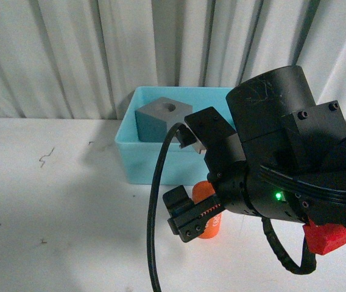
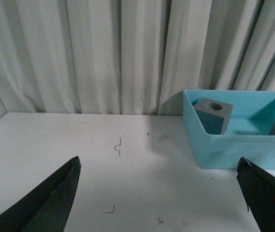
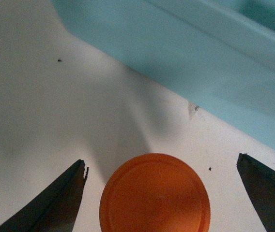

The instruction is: Place gray and orange parts in blue box

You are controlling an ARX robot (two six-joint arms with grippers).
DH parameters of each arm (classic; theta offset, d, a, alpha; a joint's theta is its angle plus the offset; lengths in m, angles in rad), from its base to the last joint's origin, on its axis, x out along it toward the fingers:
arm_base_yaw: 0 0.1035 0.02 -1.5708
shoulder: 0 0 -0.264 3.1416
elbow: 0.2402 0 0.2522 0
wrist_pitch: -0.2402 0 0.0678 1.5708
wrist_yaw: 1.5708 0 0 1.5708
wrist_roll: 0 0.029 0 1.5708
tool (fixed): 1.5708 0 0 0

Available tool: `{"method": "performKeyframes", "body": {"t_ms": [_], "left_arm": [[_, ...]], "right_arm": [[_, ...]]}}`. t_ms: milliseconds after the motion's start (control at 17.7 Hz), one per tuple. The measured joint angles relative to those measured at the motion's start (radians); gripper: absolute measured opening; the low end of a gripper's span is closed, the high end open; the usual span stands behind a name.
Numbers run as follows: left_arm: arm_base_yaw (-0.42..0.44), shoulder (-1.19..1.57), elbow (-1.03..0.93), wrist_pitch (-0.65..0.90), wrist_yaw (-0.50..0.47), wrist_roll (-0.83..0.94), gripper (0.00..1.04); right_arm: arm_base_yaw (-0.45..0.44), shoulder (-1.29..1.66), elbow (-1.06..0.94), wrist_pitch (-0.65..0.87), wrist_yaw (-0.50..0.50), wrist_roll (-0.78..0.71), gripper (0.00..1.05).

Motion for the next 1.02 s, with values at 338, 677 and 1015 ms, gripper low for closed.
{"method": "performKeyframes", "body": {"t_ms": [338,677,1015], "left_arm": [[0.0,0.0,0.0,0.0,0.0,0.0,0.98],[0.0,0.0,0.0,0.0,0.0,0.0,0.98],[0.0,0.0,0.0,0.0,0.0,0.0,0.98]], "right_arm": [[-0.002,-0.026,-0.02,-0.027,0.002,0.027,0.48],[-0.1,-0.4,0.022,-0.009,-0.079,0.112,0.48],[-0.077,-0.092,0.312,-0.078,0.008,0.175,0.48]]}}
